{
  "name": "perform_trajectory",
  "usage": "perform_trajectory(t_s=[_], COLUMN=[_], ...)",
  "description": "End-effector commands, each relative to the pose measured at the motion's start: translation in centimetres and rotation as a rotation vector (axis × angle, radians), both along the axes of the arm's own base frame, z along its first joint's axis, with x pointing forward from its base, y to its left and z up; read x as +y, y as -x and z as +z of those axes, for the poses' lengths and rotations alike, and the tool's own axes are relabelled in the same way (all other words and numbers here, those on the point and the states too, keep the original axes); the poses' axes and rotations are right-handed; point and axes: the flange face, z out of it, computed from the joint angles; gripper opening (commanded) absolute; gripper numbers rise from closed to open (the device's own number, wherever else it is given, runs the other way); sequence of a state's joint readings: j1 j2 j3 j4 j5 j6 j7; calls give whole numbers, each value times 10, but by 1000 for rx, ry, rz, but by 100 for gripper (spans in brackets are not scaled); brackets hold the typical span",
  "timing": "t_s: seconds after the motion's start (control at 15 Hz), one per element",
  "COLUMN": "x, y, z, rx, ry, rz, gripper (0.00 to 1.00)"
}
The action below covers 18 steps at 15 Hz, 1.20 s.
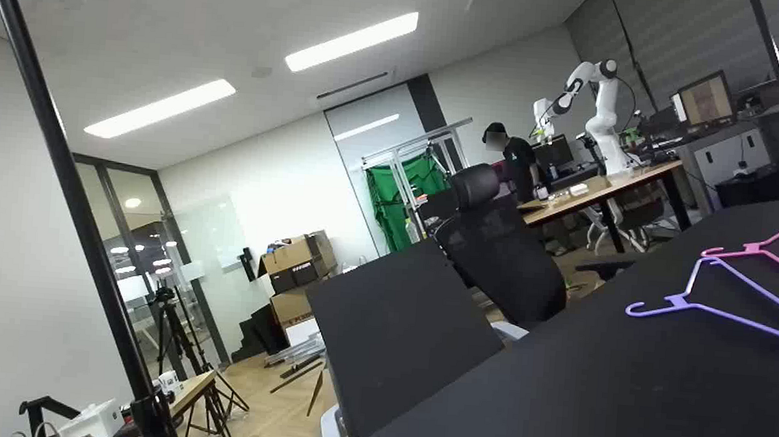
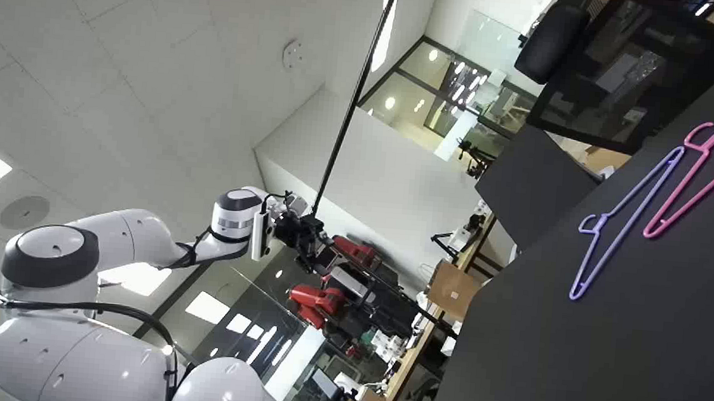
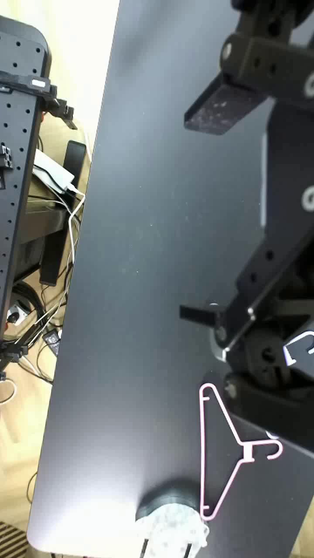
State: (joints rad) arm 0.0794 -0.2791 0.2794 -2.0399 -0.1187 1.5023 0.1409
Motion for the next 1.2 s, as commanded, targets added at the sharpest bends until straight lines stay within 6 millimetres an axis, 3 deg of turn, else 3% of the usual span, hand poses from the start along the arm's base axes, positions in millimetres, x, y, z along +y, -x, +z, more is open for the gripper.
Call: perform_trajectory(t_s=[0.0, 0.8, 1.0, 1.13], x=[1, 1, -26, -54], y=[-1, -1, -27, -56], z=[1, 1, -16, -42], rx=[0, -2, -93, -167], ry=[0, -1, -24, -55], rz=[0, 0, -82, -153], gripper=[100, 100, 100, 100])
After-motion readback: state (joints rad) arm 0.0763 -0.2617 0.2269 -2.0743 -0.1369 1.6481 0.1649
